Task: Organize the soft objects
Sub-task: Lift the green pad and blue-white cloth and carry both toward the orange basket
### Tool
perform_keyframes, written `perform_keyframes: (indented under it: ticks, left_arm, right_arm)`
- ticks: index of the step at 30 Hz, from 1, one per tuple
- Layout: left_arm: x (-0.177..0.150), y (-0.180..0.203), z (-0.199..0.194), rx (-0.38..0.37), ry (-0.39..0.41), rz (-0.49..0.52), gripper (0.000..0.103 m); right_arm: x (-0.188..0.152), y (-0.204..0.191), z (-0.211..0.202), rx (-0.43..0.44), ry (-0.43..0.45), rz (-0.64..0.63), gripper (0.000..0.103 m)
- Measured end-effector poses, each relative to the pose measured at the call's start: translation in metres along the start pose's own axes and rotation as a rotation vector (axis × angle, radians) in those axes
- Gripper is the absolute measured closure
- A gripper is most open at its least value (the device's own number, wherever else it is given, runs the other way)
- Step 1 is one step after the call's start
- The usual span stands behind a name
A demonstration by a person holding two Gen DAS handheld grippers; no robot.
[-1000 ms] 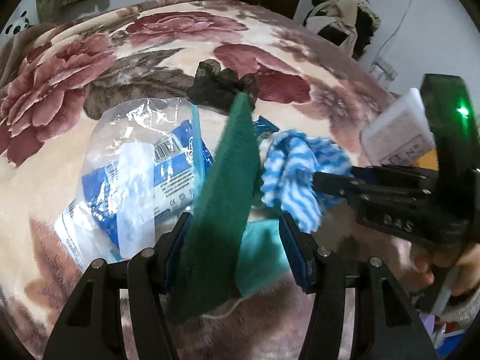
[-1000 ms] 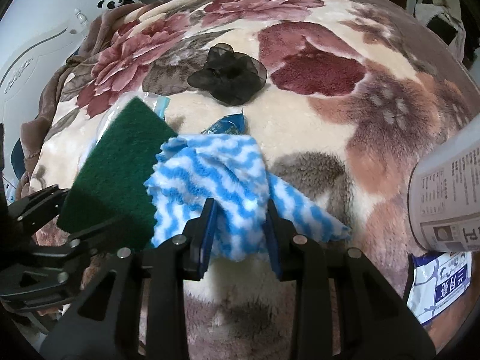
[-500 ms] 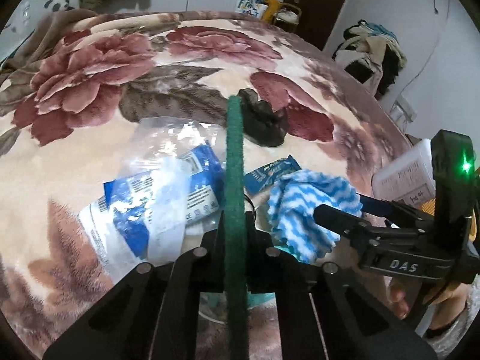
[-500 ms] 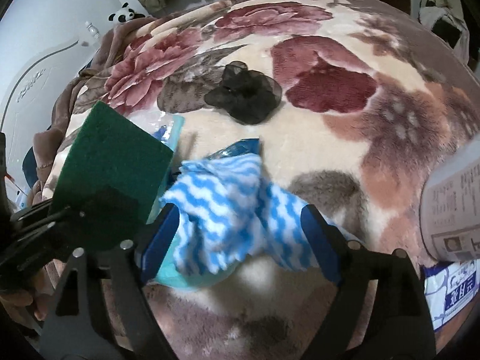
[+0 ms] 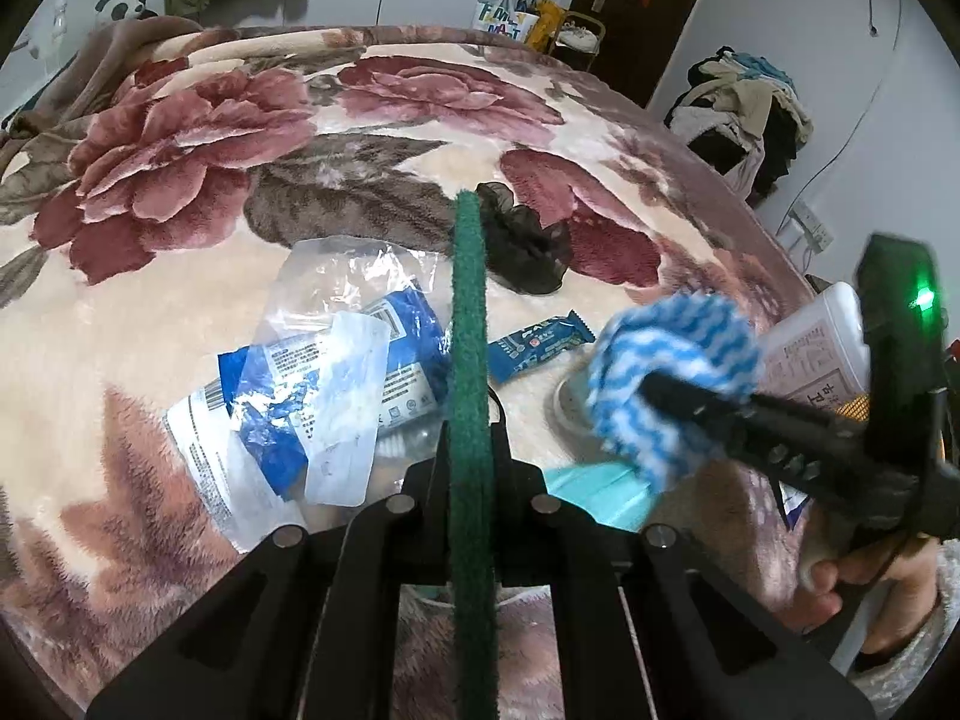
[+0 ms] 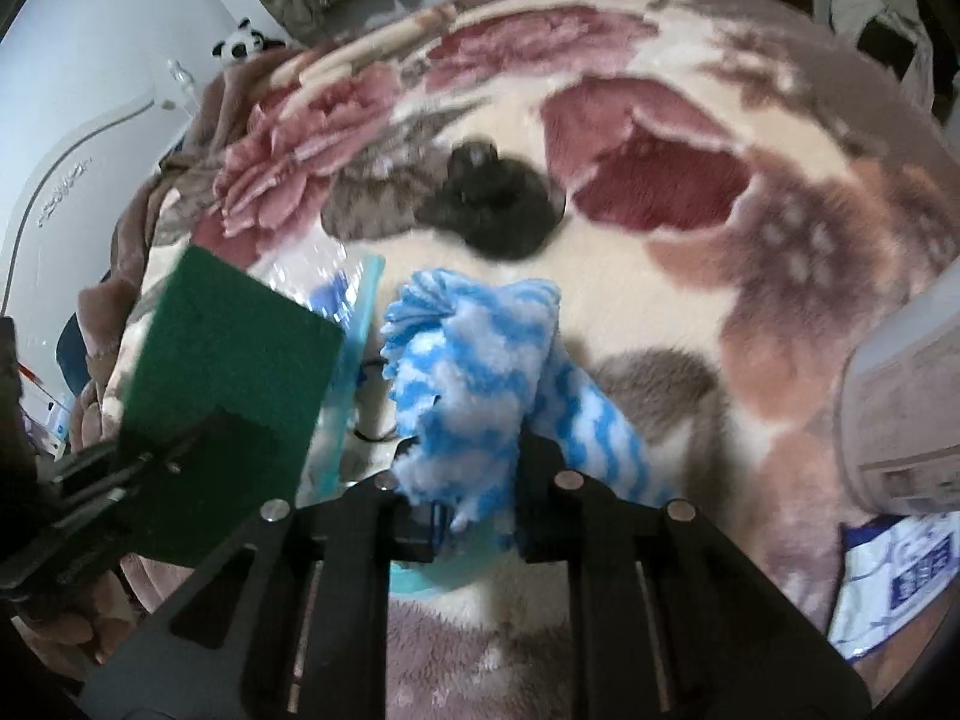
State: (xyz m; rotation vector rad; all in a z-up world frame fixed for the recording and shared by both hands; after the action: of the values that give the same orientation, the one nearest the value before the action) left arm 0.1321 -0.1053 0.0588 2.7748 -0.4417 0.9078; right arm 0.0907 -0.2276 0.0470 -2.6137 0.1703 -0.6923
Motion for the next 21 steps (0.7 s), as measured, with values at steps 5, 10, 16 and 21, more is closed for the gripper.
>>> perform_keyframes:
  ticks: [5, 10, 16, 21]
  left_arm:
    - [0.004, 0.005, -0.010, 0.011, 0.014, -0.002, 0.097]
    - [0.007, 0.011, -0.021, 0.018, 0.027, 0.002, 0.097]
    - [0.004, 0.015, -0.028, 0.024, 0.030, -0.009, 0.097]
    - [0.004, 0.022, -0.039, 0.005, 0.056, -0.040, 0.097]
  right_arm:
    - [0.009, -0.012, -0.025, 0.097, 0.017, 0.039, 0.083]
    - [0.010, -0.017, -0.031, 0.096, 0.026, 0.025, 0.083]
    - [0.010, -0.025, -0.051, 0.233, 0.026, 0.054, 0.083]
    - [0.015, -0.031, -0.068, 0.211, 0.076, 0.020, 0.083]
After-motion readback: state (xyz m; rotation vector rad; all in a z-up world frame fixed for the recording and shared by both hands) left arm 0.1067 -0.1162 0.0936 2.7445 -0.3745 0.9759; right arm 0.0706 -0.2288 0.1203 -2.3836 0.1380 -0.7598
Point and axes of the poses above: each gripper's, at about its wrist camera, not at the fingertips, and z roughly the way its jaws point, y to its right, x to its top, the point moved 9 cm from there along z, roughly the way its jaws point, and after that the axes turned 14 degrees about z, right-handed, at the moved point
